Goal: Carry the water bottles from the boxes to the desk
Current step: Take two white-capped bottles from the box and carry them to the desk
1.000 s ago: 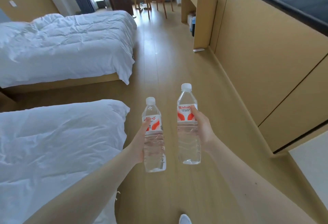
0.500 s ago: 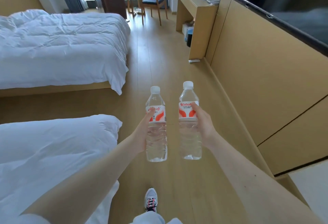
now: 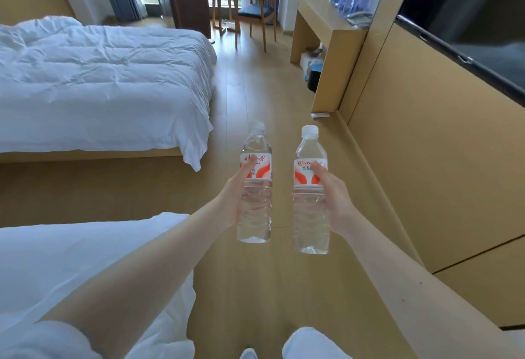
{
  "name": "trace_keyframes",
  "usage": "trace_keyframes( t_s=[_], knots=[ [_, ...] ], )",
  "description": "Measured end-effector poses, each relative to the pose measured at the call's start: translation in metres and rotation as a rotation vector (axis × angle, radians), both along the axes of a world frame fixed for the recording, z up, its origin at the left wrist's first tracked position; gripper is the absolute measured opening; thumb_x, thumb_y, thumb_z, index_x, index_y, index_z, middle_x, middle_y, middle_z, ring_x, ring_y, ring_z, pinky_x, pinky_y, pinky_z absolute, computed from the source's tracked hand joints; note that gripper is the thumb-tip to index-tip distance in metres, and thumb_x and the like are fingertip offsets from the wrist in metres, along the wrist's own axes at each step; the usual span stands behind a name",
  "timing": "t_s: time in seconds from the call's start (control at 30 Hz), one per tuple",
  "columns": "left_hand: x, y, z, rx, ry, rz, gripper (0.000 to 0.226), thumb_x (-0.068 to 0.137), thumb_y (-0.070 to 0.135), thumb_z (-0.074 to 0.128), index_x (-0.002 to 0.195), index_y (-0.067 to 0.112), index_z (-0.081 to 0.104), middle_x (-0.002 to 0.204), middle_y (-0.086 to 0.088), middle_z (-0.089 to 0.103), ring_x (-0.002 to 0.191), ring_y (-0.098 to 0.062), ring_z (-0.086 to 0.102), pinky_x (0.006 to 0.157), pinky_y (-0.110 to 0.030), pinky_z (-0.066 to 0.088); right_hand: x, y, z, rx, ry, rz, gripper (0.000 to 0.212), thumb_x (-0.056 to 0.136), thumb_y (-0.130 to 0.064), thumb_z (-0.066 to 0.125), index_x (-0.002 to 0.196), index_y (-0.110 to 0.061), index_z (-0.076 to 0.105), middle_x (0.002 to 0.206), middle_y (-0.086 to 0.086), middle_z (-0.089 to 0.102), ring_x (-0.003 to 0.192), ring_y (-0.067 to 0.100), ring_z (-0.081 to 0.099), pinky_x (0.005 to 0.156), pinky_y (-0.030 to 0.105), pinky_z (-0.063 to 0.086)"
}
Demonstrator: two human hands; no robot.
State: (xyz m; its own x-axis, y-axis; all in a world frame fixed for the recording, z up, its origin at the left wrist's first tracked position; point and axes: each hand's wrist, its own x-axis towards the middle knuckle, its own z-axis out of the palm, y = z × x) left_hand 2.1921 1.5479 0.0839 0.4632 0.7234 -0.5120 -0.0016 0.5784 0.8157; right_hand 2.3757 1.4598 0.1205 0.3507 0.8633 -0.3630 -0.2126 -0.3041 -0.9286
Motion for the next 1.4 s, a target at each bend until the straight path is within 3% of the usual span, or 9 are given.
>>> trace_keyframes(
  t_s=[0.1, 0.27, 0.5, 0.63, 0.77, 0.97, 1.17, 1.3, 1.4],
  knots=[
    [0.007, 0.028, -0.007, -0.130, -0.134, -0.059, 0.105, 0.054, 0.075, 0.074, 0.138, 0.016, 0.050, 0.127, -0.009, 0.062, 0.110, -0.029, 0.062, 0.090, -0.041, 0.051, 0.008, 0.028, -0.004, -0.012, 0.012, 0.024, 0.037, 0.088, -0.045, 0.064, 0.095, -0.009, 0.070, 0.081, 0.006, 0.072, 0.071, 0.021, 0.067, 0.062, 0.029, 0.053],
    [0.036, 0.089, -0.008, -0.155, -0.178, -0.041, 0.090, 0.060, 0.071, 0.069, 0.132, 0.019, 0.056, 0.127, -0.012, 0.062, 0.111, -0.031, 0.062, 0.097, -0.045, 0.048, 0.038, 0.096, -0.015, 0.007, 0.039, 0.048, 0.059, 0.080, -0.047, 0.072, 0.109, 0.004, 0.066, 0.091, 0.015, 0.073, 0.079, 0.029, 0.067, 0.073, 0.036, 0.055],
    [0.106, 0.197, 0.007, -0.122, -0.112, -0.001, 0.101, 0.057, 0.073, 0.073, 0.140, 0.022, 0.048, 0.136, -0.013, 0.057, 0.124, -0.034, 0.055, 0.108, -0.051, 0.039, 0.111, 0.217, -0.012, 0.058, 0.084, 0.076, 0.058, 0.085, -0.048, 0.066, 0.111, 0.003, 0.064, 0.084, 0.009, 0.069, 0.072, 0.022, 0.066, 0.058, 0.028, 0.052],
    [0.147, 0.245, 0.017, -0.118, -0.142, -0.002, 0.089, 0.062, 0.068, 0.070, 0.134, 0.019, 0.052, 0.129, -0.012, 0.062, 0.115, -0.032, 0.062, 0.092, -0.046, 0.052, 0.151, 0.279, -0.012, 0.079, 0.097, 0.088, 0.061, 0.080, -0.056, 0.068, 0.110, -0.003, 0.066, 0.092, 0.011, 0.071, 0.084, 0.026, 0.068, 0.069, 0.034, 0.052],
    [0.178, 0.288, 0.012, -0.106, -0.048, 0.046, 0.100, 0.055, 0.076, 0.072, 0.137, 0.021, 0.050, 0.131, -0.012, 0.061, 0.120, -0.034, 0.059, 0.106, -0.053, 0.041, 0.185, 0.330, -0.023, 0.059, 0.116, 0.071, 0.049, 0.082, -0.052, 0.068, 0.097, -0.006, 0.067, 0.086, 0.008, 0.069, 0.083, 0.027, 0.066, 0.074, 0.040, 0.054],
    [0.193, 0.349, -0.005, -0.164, 0.069, 0.108, 0.114, 0.038, 0.079, 0.078, 0.134, 0.021, 0.054, 0.126, -0.013, 0.064, 0.115, -0.036, 0.061, 0.105, -0.055, 0.041, 0.207, 0.394, -0.037, 0.007, 0.137, 0.057, 0.038, 0.088, -0.046, 0.064, 0.094, -0.008, 0.067, 0.083, 0.007, 0.069, 0.081, 0.025, 0.065, 0.082, 0.041, 0.052],
    [0.188, 0.419, -0.023, -0.202, 0.059, 0.145, 0.090, 0.057, 0.074, 0.064, 0.126, 0.015, 0.061, 0.119, -0.013, 0.068, 0.109, -0.033, 0.065, 0.096, -0.046, 0.050, 0.210, 0.463, -0.043, -0.011, 0.112, 0.054, 0.035, 0.088, -0.043, 0.065, 0.089, -0.008, 0.065, 0.076, 0.005, 0.066, 0.068, 0.020, 0.064, 0.063, 0.031, 0.053],
    [0.189, 0.485, -0.027, -0.207, 0.027, 0.150, 0.077, 0.065, 0.070, 0.063, 0.118, 0.014, 0.066, 0.108, -0.012, 0.071, 0.093, -0.029, 0.070, 0.077, -0.037, 0.055, 0.208, 0.518, -0.044, -0.004, 0.056, 0.038, 0.058, 0.068, -0.058, 0.071, 0.096, -0.007, 0.067, 0.085, 0.008, 0.067, 0.081, 0.025, 0.065, 0.075, 0.042, 0.054],
    [0.188, 0.536, -0.020, -0.239, -0.019, 0.110, 0.067, 0.080, 0.068, 0.053, 0.117, 0.014, 0.067, 0.108, -0.012, 0.071, 0.089, -0.028, 0.071, 0.072, -0.035, 0.056, 0.201, 0.565, -0.042, -0.011, 0.045, -0.001, 0.050, 0.069, -0.058, 0.072, 0.084, -0.011, 0.063, 0.086, 0.010, 0.066, 0.084, 0.028, 0.064, 0.084, 0.048, 0.054]
  ],
)
